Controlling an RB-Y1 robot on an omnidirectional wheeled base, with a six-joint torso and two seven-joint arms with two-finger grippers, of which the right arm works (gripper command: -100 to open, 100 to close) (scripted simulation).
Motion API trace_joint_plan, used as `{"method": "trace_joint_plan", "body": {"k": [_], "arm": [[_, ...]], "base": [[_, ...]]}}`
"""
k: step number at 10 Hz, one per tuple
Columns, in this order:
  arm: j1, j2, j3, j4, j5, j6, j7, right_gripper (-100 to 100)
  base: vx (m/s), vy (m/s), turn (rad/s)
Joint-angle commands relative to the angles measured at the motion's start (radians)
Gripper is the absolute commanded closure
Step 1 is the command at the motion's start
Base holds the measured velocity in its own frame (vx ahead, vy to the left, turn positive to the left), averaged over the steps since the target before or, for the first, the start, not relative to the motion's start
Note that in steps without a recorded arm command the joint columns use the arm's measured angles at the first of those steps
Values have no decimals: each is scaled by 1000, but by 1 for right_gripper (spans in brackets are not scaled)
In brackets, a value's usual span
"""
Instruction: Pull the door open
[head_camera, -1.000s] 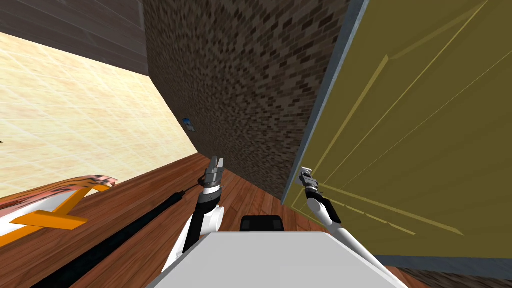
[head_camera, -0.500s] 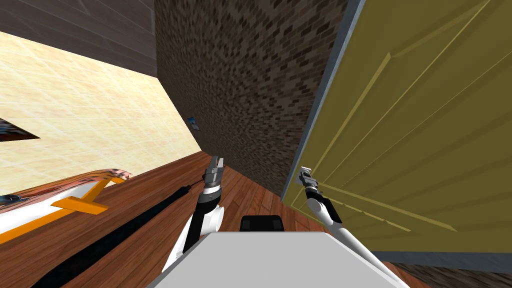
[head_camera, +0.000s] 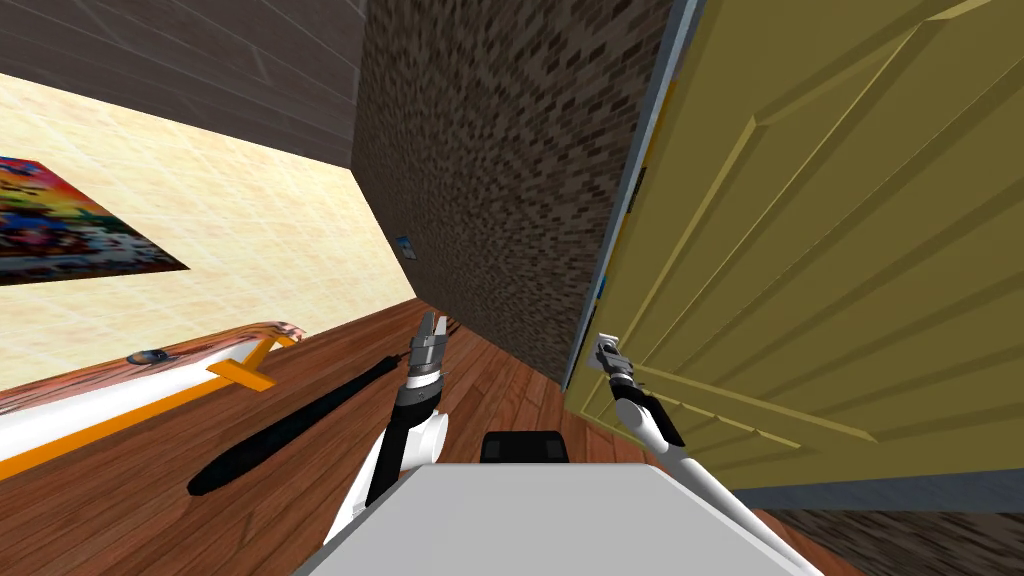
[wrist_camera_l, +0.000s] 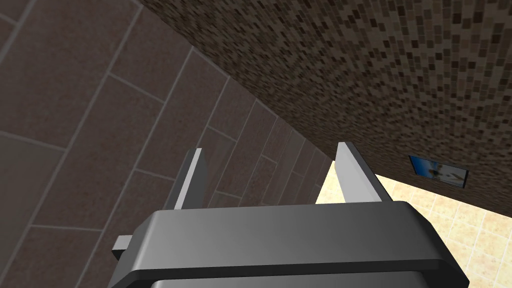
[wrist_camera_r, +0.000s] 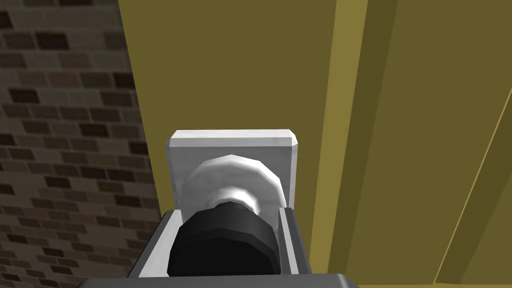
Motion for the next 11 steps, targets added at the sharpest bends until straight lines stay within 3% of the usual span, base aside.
{"method": "trace_joint_plan", "body": {"k": [1, 4, 11], "arm": [[0, -10, 11, -6, 10, 3, -19, 100], [1, -17, 17, -6, 17, 4, -31, 100], [24, -80, 82, -33, 54, -7, -113, 100]], "base": [[-213, -17, 92], [-194, -10, 76], [-226, -36, 131]]}}
